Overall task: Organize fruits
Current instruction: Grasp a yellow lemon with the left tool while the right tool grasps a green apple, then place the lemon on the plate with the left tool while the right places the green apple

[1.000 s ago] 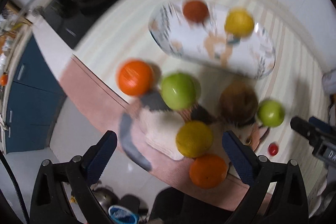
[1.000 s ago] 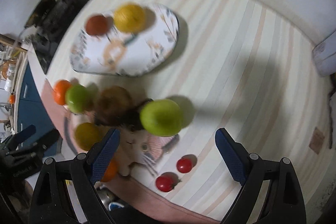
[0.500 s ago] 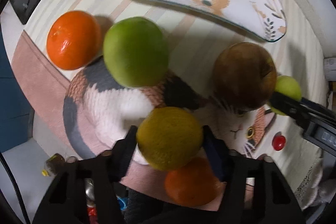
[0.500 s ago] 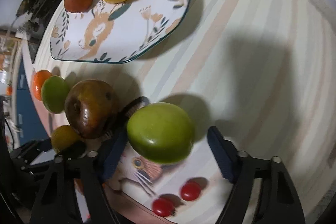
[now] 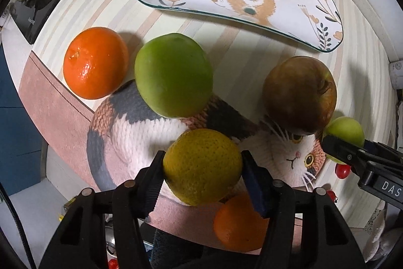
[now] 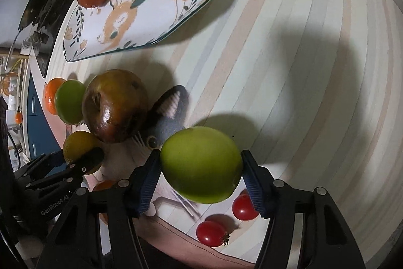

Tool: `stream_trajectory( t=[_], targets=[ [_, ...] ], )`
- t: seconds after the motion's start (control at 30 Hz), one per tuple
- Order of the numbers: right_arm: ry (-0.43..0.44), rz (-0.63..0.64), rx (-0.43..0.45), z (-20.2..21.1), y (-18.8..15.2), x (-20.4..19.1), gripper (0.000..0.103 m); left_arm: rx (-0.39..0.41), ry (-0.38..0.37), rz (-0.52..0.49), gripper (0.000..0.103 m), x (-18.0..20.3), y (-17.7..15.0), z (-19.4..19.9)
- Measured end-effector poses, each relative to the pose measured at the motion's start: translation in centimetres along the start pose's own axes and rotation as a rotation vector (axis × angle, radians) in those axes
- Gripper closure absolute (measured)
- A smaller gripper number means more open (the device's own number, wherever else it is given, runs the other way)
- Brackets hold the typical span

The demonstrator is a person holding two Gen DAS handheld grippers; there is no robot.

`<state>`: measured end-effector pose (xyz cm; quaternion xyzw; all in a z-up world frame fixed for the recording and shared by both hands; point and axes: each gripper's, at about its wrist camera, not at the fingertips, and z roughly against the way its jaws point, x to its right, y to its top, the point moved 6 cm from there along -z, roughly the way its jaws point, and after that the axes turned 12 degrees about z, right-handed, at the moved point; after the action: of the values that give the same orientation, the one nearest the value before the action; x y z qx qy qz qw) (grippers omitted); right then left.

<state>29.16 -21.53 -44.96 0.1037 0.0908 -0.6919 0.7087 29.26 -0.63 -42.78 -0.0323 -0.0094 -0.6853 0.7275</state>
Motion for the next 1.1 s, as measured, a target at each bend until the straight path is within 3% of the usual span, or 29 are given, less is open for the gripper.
stream_trajectory(
  t=[0.37,0.57,0.7,0.83,0.97,1.1],
  targets=[
    [-0.014,-0.004,0.005,0.3,-1.0,-0.6,0.039,-0.003,-0.006,-0.017,0.047,1.2,1.9,0.3],
    [0.025,-0.014,0.086,4.1,-0.2,-2.1,0.039,0.036,-0.106,-0.025,0.047,2.1,2.6,5.4],
    [0.061,0.001,0.163,7.0,2.5,-3.6,0.039,0.094,-0.171,-0.034,0.047,2.5,5.4,10.0],
    [0.085,0.024,0.203,7.2,6.9,-5.8,0.039,0.140,-0.169,-0.031,0.047,1.9,10.5,12.4],
    [0.099,0.031,0.204,4.4,11.7,-7.6,0.039,0.142,-0.119,-0.022,0.047,0.6,15.1,11.2],
    [0.093,0.031,0.176,0.7,14.6,-9.0,0.039,0.058,-0.103,0.006,0.047,-0.4,18.9,7.9]
  ],
)
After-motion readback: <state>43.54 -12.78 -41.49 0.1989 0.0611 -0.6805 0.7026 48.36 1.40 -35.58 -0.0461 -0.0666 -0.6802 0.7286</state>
